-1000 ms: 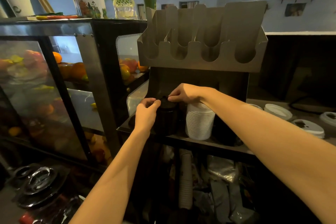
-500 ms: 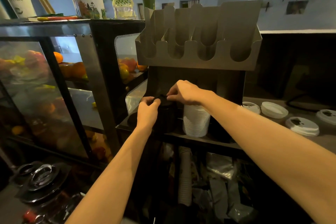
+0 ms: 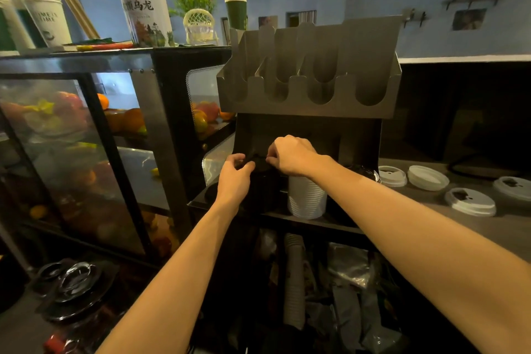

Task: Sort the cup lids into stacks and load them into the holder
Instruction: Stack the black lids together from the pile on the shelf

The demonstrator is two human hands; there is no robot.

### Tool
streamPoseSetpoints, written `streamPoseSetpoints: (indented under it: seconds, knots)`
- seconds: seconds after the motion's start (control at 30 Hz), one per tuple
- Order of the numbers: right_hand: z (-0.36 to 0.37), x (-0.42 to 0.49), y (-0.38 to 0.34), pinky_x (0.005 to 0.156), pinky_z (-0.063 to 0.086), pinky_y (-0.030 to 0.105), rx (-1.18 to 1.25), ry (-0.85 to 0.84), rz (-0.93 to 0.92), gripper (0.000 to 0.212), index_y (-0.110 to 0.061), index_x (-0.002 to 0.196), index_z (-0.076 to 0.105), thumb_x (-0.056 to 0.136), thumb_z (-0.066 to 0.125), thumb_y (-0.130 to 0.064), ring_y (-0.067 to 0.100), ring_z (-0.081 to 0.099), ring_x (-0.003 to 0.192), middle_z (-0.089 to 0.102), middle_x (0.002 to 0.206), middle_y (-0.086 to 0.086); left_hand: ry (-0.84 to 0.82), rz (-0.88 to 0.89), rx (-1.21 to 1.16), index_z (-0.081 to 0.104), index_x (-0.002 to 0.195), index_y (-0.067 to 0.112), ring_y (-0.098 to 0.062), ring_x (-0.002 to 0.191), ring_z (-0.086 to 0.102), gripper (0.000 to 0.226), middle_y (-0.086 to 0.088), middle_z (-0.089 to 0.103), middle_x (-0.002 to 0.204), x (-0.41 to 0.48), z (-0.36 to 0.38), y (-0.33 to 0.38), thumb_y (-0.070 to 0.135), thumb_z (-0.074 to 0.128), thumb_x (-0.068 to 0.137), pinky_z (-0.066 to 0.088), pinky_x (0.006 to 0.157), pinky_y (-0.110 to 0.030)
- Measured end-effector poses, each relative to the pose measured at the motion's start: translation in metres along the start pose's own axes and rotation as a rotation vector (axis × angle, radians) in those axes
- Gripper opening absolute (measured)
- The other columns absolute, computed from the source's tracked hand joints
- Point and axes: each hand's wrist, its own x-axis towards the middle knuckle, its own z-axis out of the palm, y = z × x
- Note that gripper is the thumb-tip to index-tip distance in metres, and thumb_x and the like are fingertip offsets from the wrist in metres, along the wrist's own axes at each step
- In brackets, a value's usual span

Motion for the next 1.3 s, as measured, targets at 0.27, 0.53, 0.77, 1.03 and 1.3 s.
streamPoseSetpoints:
  seconds: [0.27, 0.53, 0.77, 1.03, 1.3]
  knots:
    - [-0.004, -0.002, -0.008, 0.084, 0.055, 0.038, 0.002, -0.078, 0.060, 0.034, -0.018, 0.124, 0.064, 0.102, 0.053, -0.042, 0.021, 0.065, 0.095, 0.067, 0.102, 0.003, 0.004, -0.042, -0.085, 0.054, 0.130, 0.028, -0.021, 0.115, 0.064, 0.038, -0.002, 0.060, 0.135, 0.006, 0.000, -0.005, 0.029, 0.069, 0.095, 0.054, 0.102, -0.047]
    - [-0.003, -0.003, -0.011, 0.087, 0.046, 0.036, -0.085, -0.168, 0.007, 0.041, -0.015, 0.129, 0.059, 0.106, 0.042, -0.044, 0.018, 0.058, 0.093, 0.059, 0.096, 0.000, 0.042, -0.020, 0.050, 0.059, 0.124, 0.021, -0.015, 0.096, 0.065, 0.031, -0.001, 0.066, 0.114, 0.012, 0.002, -0.004, 0.032, 0.068, 0.097, 0.055, 0.079, -0.031]
    - [-0.015, -0.011, 0.000, 0.091, 0.049, 0.035, -0.001, -0.153, -0.017, 0.043, -0.022, 0.141, 0.054, 0.103, 0.051, -0.042, 0.021, 0.061, 0.113, 0.066, 0.124, 0.003, 0.007, -0.067, 0.038, 0.055, 0.127, 0.023, -0.019, 0.103, 0.064, 0.029, -0.003, 0.063, 0.118, 0.003, 0.000, 0.007, 0.034, 0.060, 0.101, 0.056, 0.092, -0.041]
    - [-0.008, -0.025, 0.010, 0.089, 0.047, 0.034, 0.195, 0.167, 0.006, 0.027, -0.025, 0.126, 0.062, 0.103, 0.051, -0.036, 0.018, 0.061, 0.110, 0.067, 0.121, -0.002, 0.047, 0.211, 0.057, 0.054, 0.133, 0.022, -0.010, 0.116, 0.052, 0.031, 0.003, 0.056, 0.128, -0.023, 0.003, 0.027, 0.034, 0.052, 0.105, 0.042, 0.095, -0.028]
    - [-0.019, -0.062, 0.060, 0.081, 0.049, 0.027, 0.403, 0.403, 0.086, 0.022, -0.027, 0.118, 0.068, 0.102, 0.055, -0.035, 0.010, 0.062, 0.104, 0.069, 0.114, -0.007, -0.059, 0.416, -0.024, 0.058, 0.126, 0.020, 0.001, 0.107, 0.057, 0.024, 0.010, 0.061, 0.118, -0.055, 0.040, 0.059, 0.025, 0.056, 0.103, 0.041, 0.084, -0.011]
